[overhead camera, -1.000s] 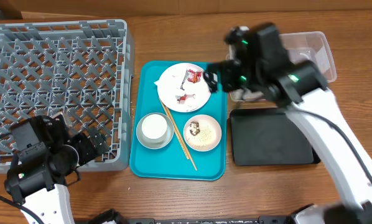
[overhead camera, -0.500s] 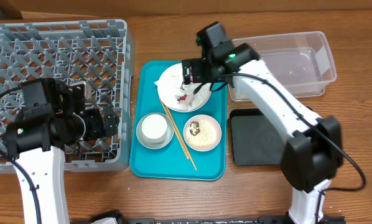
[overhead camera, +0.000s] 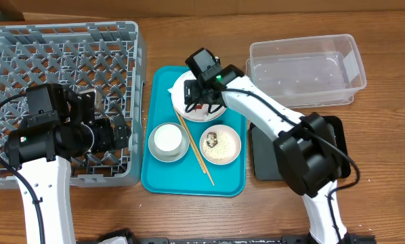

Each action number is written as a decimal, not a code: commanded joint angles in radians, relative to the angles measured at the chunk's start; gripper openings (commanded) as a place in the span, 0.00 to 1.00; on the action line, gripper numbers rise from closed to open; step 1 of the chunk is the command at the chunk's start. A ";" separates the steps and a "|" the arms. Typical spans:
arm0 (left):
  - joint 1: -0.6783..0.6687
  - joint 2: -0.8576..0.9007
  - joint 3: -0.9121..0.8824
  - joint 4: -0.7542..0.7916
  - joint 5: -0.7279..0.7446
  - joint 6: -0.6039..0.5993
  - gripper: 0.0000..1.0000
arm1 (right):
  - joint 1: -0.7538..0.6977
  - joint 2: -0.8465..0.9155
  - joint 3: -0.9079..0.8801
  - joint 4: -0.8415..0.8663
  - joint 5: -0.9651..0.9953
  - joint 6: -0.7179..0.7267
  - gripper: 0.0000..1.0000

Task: Sort waste into correct bins and load items into the dishwasher
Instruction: 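Reach the right gripper to the red wrapper on the white plate, then lift the red wrapper and drop it into the clear bin, then grasp the white tissue on the plate with the right gripper, then carry the tissue over and release it into the clear bin, then grasp the rim of the pink bowl with the right gripper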

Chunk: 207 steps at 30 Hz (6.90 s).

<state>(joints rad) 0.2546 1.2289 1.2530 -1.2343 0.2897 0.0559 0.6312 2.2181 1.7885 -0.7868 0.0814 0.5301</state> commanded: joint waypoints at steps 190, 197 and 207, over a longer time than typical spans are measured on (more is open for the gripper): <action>-0.006 0.000 0.025 0.011 0.018 0.018 1.00 | 0.113 -0.362 -0.441 -0.132 -0.317 -0.297 0.49; -0.006 0.000 0.025 0.011 0.018 0.019 1.00 | 0.159 -0.291 -0.441 -0.076 -0.265 -0.291 0.41; -0.006 0.000 0.025 0.011 0.018 0.019 1.00 | 0.193 -0.257 -0.441 -0.066 -0.133 -0.185 0.20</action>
<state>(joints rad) 0.2546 1.2289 1.2594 -1.2266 0.2966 0.0566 0.8207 1.9591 1.3487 -0.8555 -0.1226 0.2848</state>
